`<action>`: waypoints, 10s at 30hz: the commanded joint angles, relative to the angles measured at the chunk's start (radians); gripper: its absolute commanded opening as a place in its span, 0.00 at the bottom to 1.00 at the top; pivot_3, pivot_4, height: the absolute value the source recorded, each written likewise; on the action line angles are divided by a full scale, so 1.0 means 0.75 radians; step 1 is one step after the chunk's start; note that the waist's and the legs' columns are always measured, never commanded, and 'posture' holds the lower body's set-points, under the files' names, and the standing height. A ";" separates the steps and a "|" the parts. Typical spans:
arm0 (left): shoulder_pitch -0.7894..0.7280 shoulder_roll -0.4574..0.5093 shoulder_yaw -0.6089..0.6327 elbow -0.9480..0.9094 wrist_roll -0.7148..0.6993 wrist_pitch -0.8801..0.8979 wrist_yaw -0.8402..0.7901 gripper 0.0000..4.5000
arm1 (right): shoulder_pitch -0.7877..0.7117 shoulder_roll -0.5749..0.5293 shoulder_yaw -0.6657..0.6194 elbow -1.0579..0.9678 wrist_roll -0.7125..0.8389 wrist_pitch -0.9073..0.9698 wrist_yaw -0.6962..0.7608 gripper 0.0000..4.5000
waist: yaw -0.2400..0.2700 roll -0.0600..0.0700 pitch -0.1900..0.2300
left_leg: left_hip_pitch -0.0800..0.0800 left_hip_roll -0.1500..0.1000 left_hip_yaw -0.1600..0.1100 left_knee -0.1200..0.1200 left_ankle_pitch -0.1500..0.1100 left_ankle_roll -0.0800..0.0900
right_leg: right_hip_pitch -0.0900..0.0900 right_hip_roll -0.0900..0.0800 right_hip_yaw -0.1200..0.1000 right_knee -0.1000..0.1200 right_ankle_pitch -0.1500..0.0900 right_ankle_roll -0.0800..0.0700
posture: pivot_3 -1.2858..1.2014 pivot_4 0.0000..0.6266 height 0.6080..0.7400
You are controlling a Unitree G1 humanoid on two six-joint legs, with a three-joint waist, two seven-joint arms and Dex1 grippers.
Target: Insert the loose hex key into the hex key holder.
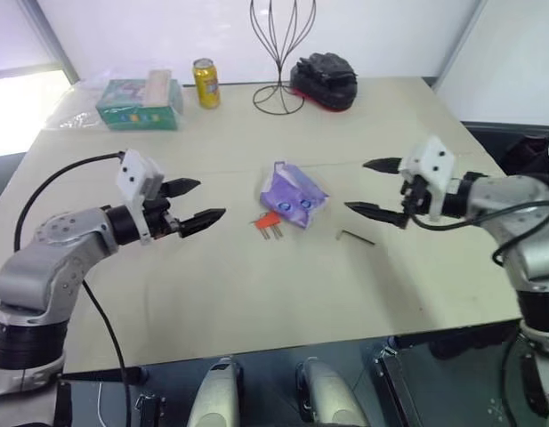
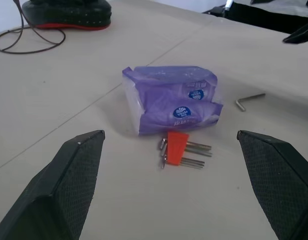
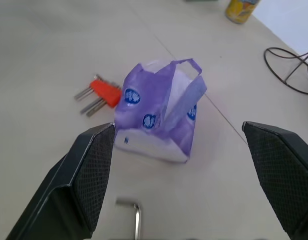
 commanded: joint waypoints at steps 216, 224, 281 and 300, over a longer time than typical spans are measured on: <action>0.151 0.014 0.082 -0.174 0.055 -0.023 0.150 1.00 | -0.153 0.719 0.469 0.472 -0.489 -0.001 -0.297 0.22 | -0.037 0.003 0.003 | 0.000 0.000 0.000 -0.003 0.000 0.000 | -0.003 0.000 0.000 0.001 0.000 0.000 | 0.52 0.24 1.00; 0.079 0.002 0.060 -0.114 0.030 -0.033 0.106 1.00 | -0.223 0.347 0.574 0.384 -0.883 -0.847 -0.439 0.22 | -0.030 0.003 0.004 | -0.001 -0.002 0.001 -0.003 0.000 0.000 | -0.003 -0.002 0.000 0.000 0.000 0.000 | 0.52 0.24 1.00; -0.426 -0.144 -0.054 0.237 -0.266 0.130 -0.268 0.36 | -0.628 0.211 0.434 0.624 -0.862 -1.916 -0.475 0.22 | -0.035 0.002 0.004 | -0.001 0.000 0.000 -0.001 0.000 0.000 | -0.002 -0.001 0.001 0.002 0.001 0.000 | 0.52 0.24 1.00; -0.431 -0.182 -0.074 0.239 -0.232 0.093 -0.249 0.01 | -0.590 0.200 0.436 0.565 -0.822 -1.855 -0.402 0.22 | -0.034 0.002 0.004 | -0.001 -0.001 0.000 -0.001 0.000 0.000 | -0.002 -0.001 0.001 0.002 0.001 0.000 | 0.52 0.24 1.00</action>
